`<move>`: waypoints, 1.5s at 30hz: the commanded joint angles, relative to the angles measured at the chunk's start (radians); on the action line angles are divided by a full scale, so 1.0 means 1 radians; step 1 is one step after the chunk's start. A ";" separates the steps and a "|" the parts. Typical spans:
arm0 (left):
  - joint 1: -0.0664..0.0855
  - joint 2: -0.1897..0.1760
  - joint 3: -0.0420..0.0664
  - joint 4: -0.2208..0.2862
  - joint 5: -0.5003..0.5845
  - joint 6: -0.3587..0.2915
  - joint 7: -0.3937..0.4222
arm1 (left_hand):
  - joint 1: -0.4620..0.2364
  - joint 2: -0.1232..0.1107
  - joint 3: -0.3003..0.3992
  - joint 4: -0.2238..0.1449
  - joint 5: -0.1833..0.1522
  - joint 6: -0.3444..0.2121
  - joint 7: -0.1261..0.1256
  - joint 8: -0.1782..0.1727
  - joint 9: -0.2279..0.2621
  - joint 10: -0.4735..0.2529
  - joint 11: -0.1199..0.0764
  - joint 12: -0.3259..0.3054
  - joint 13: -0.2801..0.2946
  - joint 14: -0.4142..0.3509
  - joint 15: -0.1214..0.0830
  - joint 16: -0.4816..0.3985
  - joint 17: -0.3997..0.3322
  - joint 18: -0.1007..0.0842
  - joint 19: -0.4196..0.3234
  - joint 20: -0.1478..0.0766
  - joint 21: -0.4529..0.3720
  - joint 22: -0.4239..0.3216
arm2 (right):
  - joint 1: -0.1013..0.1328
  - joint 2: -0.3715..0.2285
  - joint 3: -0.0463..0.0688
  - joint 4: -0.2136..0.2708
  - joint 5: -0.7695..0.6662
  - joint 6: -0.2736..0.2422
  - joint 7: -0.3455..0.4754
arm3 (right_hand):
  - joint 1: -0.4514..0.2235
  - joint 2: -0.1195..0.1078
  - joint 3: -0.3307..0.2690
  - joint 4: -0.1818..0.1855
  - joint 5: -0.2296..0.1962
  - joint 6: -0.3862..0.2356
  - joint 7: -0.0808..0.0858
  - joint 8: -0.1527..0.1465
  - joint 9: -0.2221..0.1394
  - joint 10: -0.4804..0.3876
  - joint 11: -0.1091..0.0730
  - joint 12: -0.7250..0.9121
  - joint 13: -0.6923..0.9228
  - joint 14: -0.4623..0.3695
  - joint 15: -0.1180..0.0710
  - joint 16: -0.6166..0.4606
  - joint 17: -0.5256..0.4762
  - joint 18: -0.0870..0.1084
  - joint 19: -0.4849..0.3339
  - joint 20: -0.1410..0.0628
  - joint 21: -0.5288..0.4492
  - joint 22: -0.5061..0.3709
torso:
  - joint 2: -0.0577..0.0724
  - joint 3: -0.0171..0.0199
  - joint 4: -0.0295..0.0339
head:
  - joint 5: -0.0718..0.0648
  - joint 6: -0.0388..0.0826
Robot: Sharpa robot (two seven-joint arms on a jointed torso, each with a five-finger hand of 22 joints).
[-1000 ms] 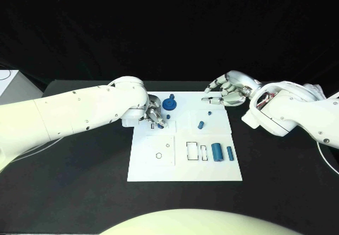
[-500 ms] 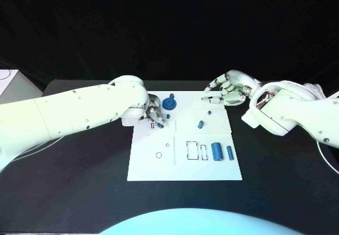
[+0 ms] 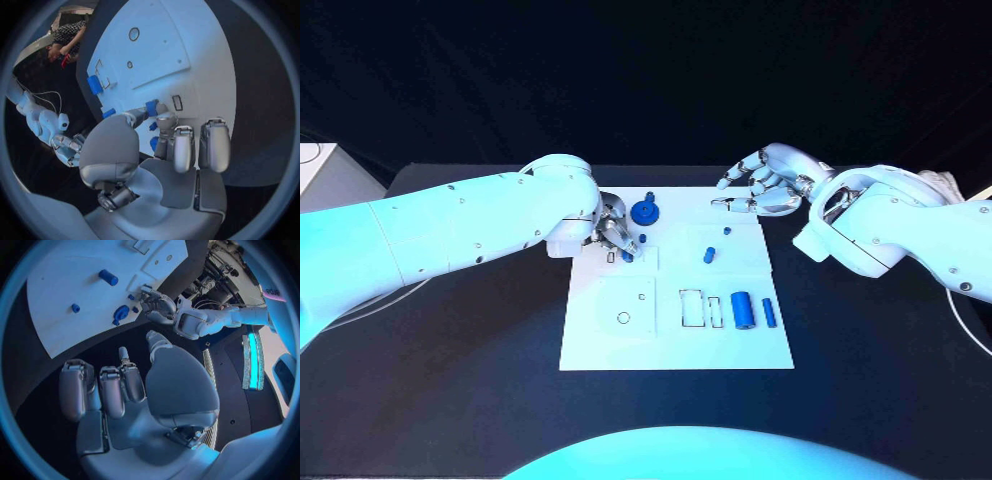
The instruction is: Assemble the parts on the task board
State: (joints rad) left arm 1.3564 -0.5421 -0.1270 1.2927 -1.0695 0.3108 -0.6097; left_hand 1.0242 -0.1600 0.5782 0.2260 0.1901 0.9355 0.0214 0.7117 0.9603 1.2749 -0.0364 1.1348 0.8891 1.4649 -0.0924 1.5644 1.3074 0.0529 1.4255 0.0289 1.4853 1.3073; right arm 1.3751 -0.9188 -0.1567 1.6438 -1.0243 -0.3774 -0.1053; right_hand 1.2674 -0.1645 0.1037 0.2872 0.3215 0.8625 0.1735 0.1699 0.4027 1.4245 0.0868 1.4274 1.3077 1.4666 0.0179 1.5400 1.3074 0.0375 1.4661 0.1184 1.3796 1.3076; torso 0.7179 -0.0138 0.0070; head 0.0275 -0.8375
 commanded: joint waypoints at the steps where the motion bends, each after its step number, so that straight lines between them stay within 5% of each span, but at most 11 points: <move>1: -0.015 0.003 -0.011 0.000 0.016 0.067 -0.020 | -0.015 -0.001 -0.008 0.003 -0.003 0.001 0.008 -0.004 0.002 -0.007 0.001 -0.006 -0.001 0.106 0.007 0.006 0.263 -0.003 -0.007 0.003 -0.006 0.047 | -0.001 -0.001 0.000 0.002 -0.005 0.004 0.009 | 0.004 0.006 -0.005 0.001 -0.001 -0.007 -0.002 0.006 -0.001 -0.006 0.001 -0.006 0.124 0.087 -0.007 -0.004 0.201 0.007 0.020 -0.006 -0.005 0.142 | 0.000 0.0001 -0.0004 | 0.000 0.000; 32: -0.015 0.007 -0.012 -0.015 0.010 0.083 -0.021 | -0.063 -0.021 -0.126 0.063 -0.007 0.000 0.012 -0.009 0.006 -0.016 0.005 -0.007 -0.007 0.106 0.009 0.006 0.263 -0.002 -0.012 0.004 -0.011 0.043 | -0.001 -0.003 0.000 0.002 -0.005 0.002 0.011 | -0.001 0.007 -0.011 0.004 -0.003 -0.008 -0.002 0.007 -0.001 -0.006 0.001 -0.005 0.124 0.087 -0.007 -0.004 0.201 0.007 0.020 -0.006 -0.006 0.141 | 0.000 0.0002 -0.0005 | -0.003 0.000; 34: -0.015 0.007 -0.012 -0.014 0.009 0.080 -0.021 | -0.071 -0.023 -0.144 0.065 -0.014 -0.001 0.012 -0.010 0.006 -0.017 0.005 -0.007 -0.008 0.106 0.010 0.006 0.263 -0.002 -0.013 0.004 -0.012 0.042 | -0.001 -0.003 0.000 0.002 -0.005 0.002 0.011 | -0.001 0.007 -0.011 0.004 -0.003 -0.008 -0.002 0.007 -0.001 -0.006 0.001 -0.005 0.124 0.087 -0.007 -0.004 0.201 0.007 0.020 -0.006 -0.006 0.141 | 0.000 0.0001 -0.0006 | -0.003 0.001; 38: -0.015 0.004 -0.012 -0.009 0.007 0.072 -0.020 | -0.101 -0.015 -0.197 0.066 -0.084 -0.007 0.014 -0.018 0.004 -0.024 0.007 -0.011 -0.016 0.104 0.012 0.004 0.259 0.000 -0.016 0.006 -0.015 0.038 | -0.001 -0.003 0.000 0.002 -0.005 0.002 0.011 | -0.001 0.007 -0.011 0.004 -0.003 -0.008 -0.002 0.007 -0.001 -0.006 0.001 -0.005 0.124 0.087 -0.007 -0.004 0.201 0.007 0.020 -0.006 -0.006 0.141 | 0.000 0.0000 -0.0006 | -0.004 0.002; 45: -0.016 -0.012 -0.011 0.010 0.006 0.021 -0.015 | -0.105 -0.009 -0.211 0.066 -0.099 -0.014 0.016 -0.026 -0.001 -0.030 0.009 -0.015 -0.023 0.102 0.013 0.000 0.254 0.001 -0.021 0.007 -0.018 0.031 | -0.001 -0.003 0.000 0.001 -0.005 0.001 0.012 | -0.002 0.007 -0.012 0.004 -0.003 -0.008 -0.002 0.007 -0.002 -0.005 0.001 -0.005 0.124 0.087 -0.007 -0.004 0.201 0.007 0.020 -0.006 -0.007 0.141 | -0.001 -0.0003 0.0000 | -0.005 0.004</move>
State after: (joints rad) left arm 1.3569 -0.5492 -0.1261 1.2971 -1.0698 0.3162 -0.6092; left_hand 0.9271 -0.1730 0.3703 0.2923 0.0958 0.9257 0.0375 0.6887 0.9595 1.2503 -0.0280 1.1229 0.8663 1.4649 -0.0854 1.5644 1.3073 0.0528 1.4113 0.0356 1.4706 1.3073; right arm 1.3751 -0.9218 -0.1567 1.6440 -1.0244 -0.3785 -0.1041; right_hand 1.2674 -0.1645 0.0982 0.2927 0.3215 0.8626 0.1734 0.1699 0.4020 1.4246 0.0868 1.4274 1.3074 1.4665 0.0179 1.5400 1.3080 0.0375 1.4661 0.1184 1.3759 1.3081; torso 0.7175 -0.0138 0.0064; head 0.0229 -0.8341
